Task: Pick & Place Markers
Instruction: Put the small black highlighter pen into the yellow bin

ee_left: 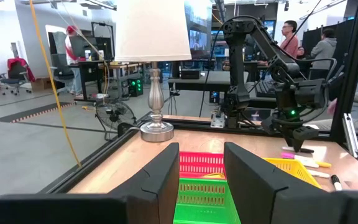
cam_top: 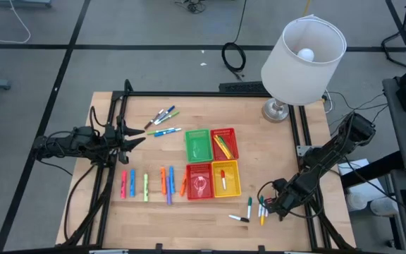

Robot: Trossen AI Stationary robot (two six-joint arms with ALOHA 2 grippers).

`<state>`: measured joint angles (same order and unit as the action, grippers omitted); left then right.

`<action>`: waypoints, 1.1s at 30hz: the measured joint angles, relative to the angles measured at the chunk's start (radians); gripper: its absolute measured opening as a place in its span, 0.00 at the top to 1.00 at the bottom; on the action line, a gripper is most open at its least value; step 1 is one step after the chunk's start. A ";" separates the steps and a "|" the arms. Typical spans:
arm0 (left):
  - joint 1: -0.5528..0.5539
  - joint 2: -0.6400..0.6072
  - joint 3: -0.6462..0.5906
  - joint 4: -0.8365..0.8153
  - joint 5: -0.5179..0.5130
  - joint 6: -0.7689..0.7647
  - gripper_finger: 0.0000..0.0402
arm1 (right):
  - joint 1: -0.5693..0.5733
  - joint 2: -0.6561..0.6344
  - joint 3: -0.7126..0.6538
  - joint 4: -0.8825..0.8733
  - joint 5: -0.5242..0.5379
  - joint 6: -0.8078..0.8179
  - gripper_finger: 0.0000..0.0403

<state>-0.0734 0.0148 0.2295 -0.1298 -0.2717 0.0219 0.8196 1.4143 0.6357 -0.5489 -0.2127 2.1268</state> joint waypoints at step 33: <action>0.000 0.000 0.000 0.000 0.000 0.000 0.67 | 0.001 -0.009 -0.002 0.035 -0.002 -0.177 0.93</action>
<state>-0.0733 0.0151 0.2295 -0.1299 -0.2714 0.0218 0.8204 1.4051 0.6342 -0.5143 -0.2150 1.9499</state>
